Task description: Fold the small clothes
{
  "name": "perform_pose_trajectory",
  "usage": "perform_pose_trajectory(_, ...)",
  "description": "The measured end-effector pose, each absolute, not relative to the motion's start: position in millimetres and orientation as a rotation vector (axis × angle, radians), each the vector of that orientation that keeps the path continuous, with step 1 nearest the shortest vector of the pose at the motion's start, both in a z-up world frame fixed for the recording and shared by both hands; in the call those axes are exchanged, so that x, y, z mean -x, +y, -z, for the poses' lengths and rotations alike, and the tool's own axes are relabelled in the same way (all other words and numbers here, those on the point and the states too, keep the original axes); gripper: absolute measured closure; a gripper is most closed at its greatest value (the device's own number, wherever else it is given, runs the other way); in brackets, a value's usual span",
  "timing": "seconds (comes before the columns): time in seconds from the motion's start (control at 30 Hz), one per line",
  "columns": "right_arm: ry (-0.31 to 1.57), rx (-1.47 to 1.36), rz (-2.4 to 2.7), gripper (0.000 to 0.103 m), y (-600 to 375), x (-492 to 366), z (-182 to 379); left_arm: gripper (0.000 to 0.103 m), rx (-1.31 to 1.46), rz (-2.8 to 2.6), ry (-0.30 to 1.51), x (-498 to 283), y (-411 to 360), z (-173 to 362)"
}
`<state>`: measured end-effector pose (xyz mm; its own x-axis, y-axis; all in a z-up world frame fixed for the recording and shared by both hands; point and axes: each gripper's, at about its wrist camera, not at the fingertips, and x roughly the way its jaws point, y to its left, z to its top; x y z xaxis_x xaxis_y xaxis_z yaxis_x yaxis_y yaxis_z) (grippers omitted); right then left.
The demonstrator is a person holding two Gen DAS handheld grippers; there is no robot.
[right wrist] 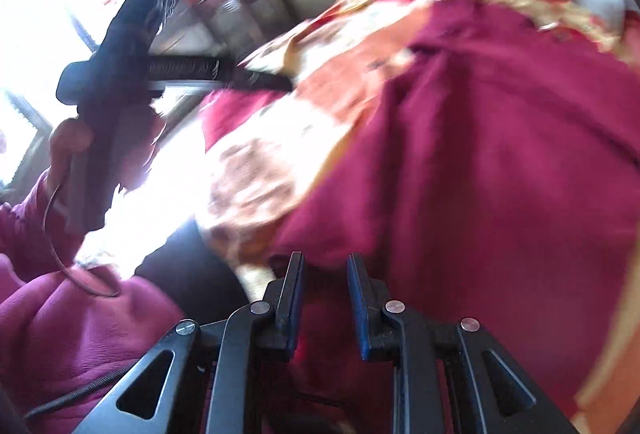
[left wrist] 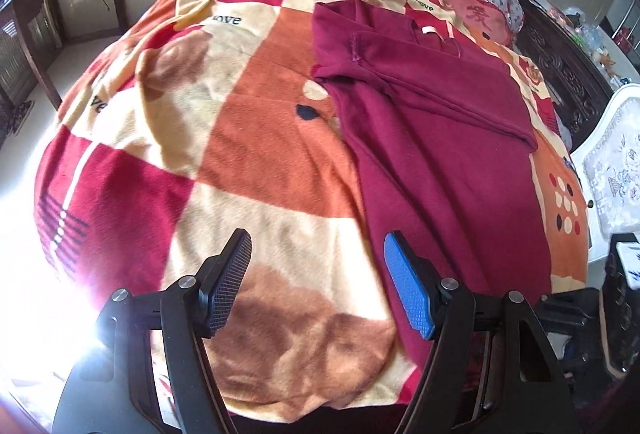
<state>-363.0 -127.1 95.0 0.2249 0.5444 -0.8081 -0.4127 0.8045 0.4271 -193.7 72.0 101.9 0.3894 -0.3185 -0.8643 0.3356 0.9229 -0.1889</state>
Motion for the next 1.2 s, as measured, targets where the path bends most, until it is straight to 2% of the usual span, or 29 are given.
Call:
perform_pose_trajectory(0.13, 1.233, -0.164, -0.572, 0.082, -127, 355, -76, 0.034, 0.008, 0.383, 1.092, 194, 91, -102)
perform_pose_trajectory(0.17, 1.235, -0.205, -0.574, 0.073, -130, 354, -73, 0.034, 0.019, 0.377, 1.098, 193, 95, -101)
perform_pose_trajectory(0.2, 1.240, -0.226, -0.568, 0.059, -131, 352, -71, 0.034, 0.029, 0.371, 1.103, 192, 98, -100)
perform_pose_trajectory(0.23, 1.252, -0.236, -0.548, 0.057, -131, 350, -68, 0.034, 0.032, 0.367, 1.106, 192, 100, -100)
perform_pose_trajectory(0.5, 1.269, -0.290, -0.566, 0.057, -132, 348, -63, 0.034, 0.069, 0.372, 1.129, 190, 103, -96)
perform_pose_trajectory(0.67, 1.149, -0.353, -0.793, 0.057, -81, 342, -81, 0.034, 0.073, 0.390, 1.142, 194, 98, -96)
perform_pose_trajectory(0.8, 1.094, -0.238, -0.929, 0.057, -55, 356, -100, 0.034, 0.086, 0.409, 1.170, 197, 95, -90)
perform_pose_trajectory(0.97, 1.097, -0.336, -0.724, 0.057, -132, 366, -112, 0.034, 0.082, 0.445, 1.238, 204, 88, -72)
perform_pose_trajectory(1.2, 1.151, -0.420, -0.322, 0.056, -268, 444, -113, 0.034, 0.060, 0.509, 1.314, 222, 78, -51)
